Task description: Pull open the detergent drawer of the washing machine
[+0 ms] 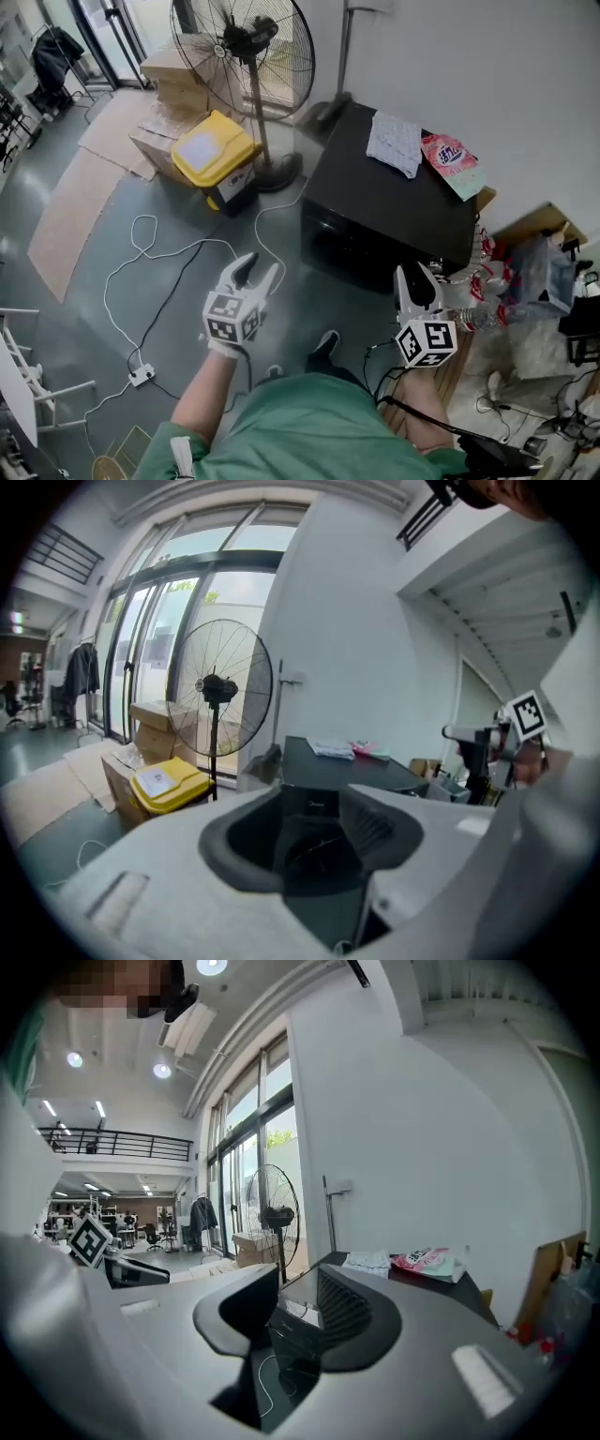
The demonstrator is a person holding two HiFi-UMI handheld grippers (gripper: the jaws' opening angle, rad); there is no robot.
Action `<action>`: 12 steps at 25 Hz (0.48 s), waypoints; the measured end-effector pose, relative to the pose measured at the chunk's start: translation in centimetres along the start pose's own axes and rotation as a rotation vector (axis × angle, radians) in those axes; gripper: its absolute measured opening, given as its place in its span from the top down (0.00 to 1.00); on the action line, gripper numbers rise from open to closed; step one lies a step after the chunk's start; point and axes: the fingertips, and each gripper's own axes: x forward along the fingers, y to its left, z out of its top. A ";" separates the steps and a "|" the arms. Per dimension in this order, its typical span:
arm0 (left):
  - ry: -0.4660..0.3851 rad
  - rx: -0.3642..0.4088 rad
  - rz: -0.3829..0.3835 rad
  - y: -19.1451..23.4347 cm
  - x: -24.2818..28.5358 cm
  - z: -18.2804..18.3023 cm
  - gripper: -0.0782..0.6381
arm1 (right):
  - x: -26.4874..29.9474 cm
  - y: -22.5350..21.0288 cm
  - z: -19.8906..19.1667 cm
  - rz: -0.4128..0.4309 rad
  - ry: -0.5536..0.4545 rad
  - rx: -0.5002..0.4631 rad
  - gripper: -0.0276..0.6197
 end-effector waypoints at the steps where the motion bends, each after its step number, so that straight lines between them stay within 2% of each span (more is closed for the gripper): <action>1: 0.010 -0.023 0.005 0.0 1.0 -0.1 0.62 | 0.9 -0.9 0.1 0.008 0.002 0.004 0.78; 4: 0.040 -0.064 0.018 0.1 3.8 -0.7 0.62 | 3.0 -3.4 0.1 0.033 0.009 0.013 0.78; 8: 0.070 -0.067 0.026 -0.1 7.5 -0.8 0.62 | 5.1 -6.2 0.0 0.065 0.016 0.036 0.78; 12: 0.086 -0.062 -0.016 -0.7 11.3 -0.9 0.62 | 6.5 -7.7 0.1 0.103 0.009 0.049 0.78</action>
